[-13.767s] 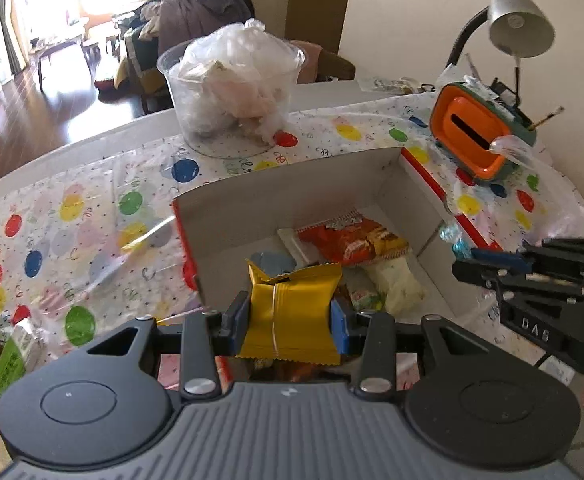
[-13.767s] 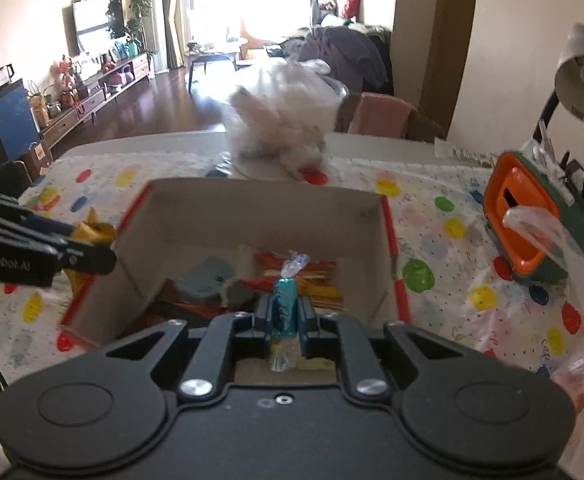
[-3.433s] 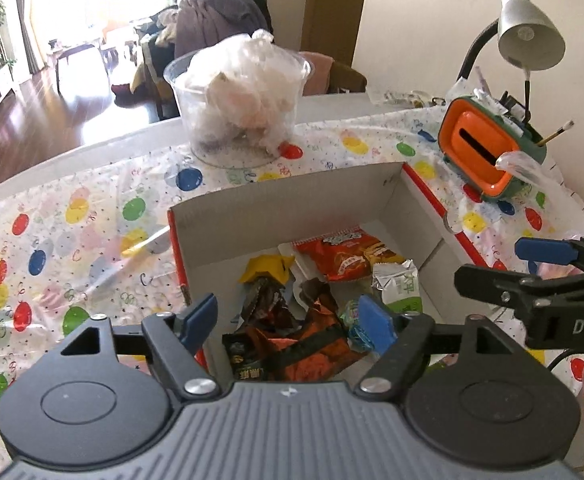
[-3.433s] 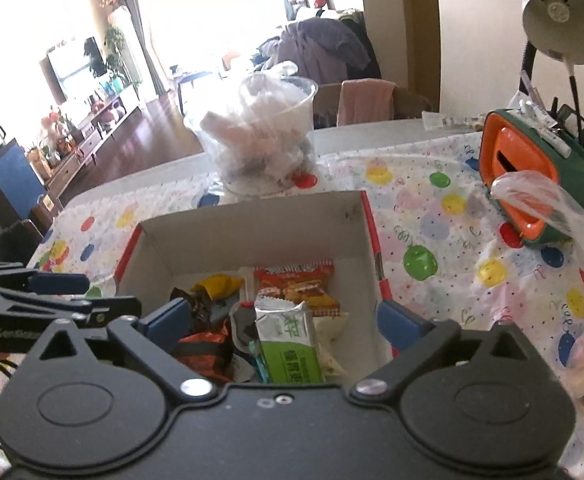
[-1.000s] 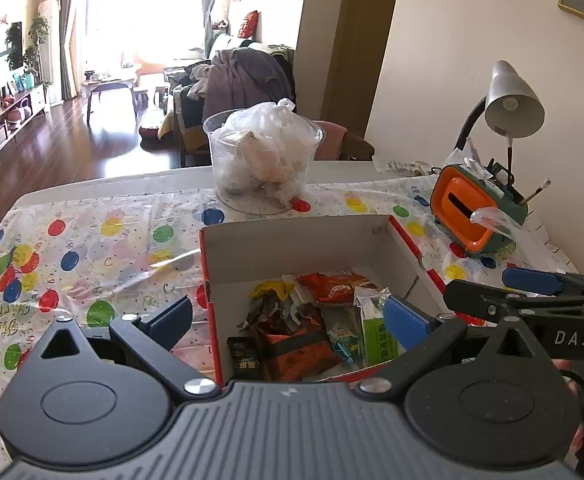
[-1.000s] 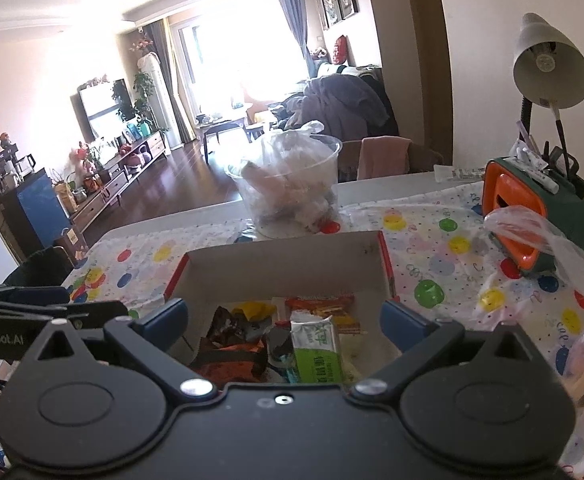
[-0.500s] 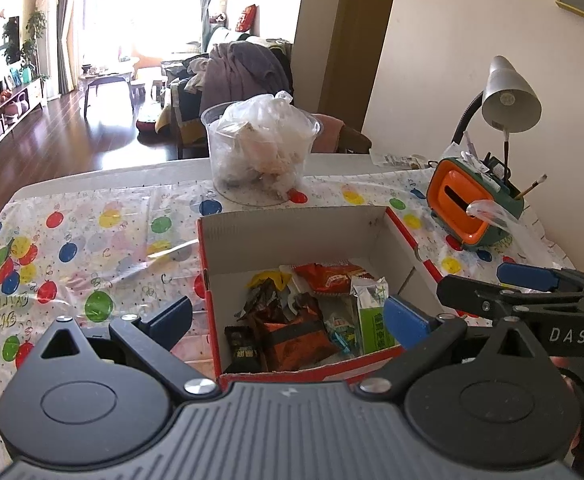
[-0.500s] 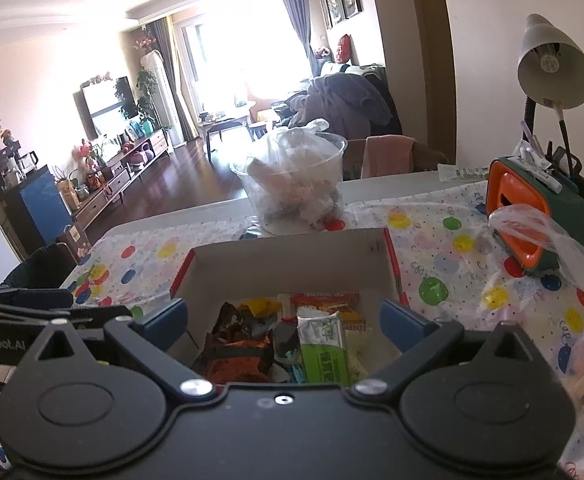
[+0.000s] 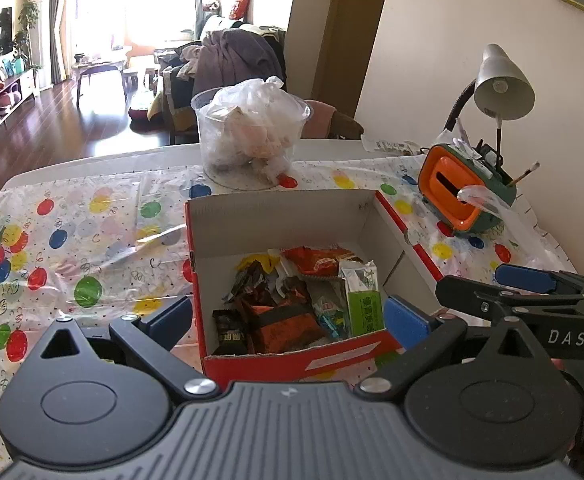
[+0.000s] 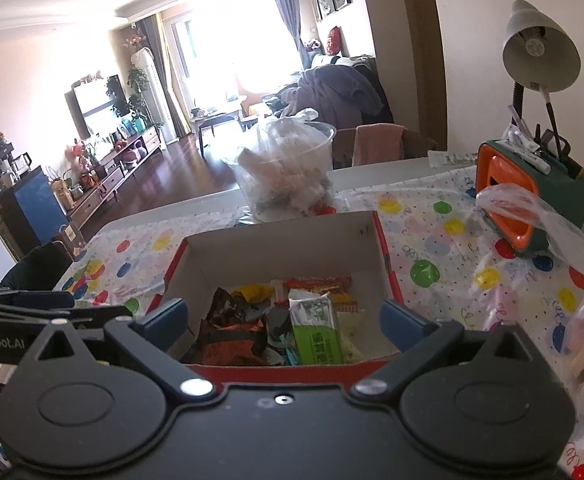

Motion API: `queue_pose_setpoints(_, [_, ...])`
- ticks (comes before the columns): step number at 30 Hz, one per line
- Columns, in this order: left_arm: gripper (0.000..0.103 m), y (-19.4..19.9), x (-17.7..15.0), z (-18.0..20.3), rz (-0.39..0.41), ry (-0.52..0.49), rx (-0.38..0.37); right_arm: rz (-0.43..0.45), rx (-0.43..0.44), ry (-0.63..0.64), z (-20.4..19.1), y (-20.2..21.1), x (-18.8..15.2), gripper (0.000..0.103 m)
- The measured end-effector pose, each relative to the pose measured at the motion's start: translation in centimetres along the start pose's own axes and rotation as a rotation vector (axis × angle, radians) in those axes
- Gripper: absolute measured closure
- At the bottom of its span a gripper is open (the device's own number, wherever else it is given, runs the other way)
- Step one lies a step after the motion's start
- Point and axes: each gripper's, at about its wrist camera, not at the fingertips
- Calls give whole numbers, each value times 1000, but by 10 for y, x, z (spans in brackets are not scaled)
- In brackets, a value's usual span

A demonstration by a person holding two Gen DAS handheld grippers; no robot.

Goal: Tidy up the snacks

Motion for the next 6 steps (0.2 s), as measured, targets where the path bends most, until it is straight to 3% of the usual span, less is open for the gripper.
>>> queue_pose_setpoints(6, [0,1,-3,1,-2,5,9,-12,9,1,-1,-1,-3,0])
Point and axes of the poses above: each gripper's, at about its wrist camera, not at the fingertips, and y roughly against the way its jaws point, z to its right, x to its top, and after that the axes turned 12 degrees about -z, right-handed
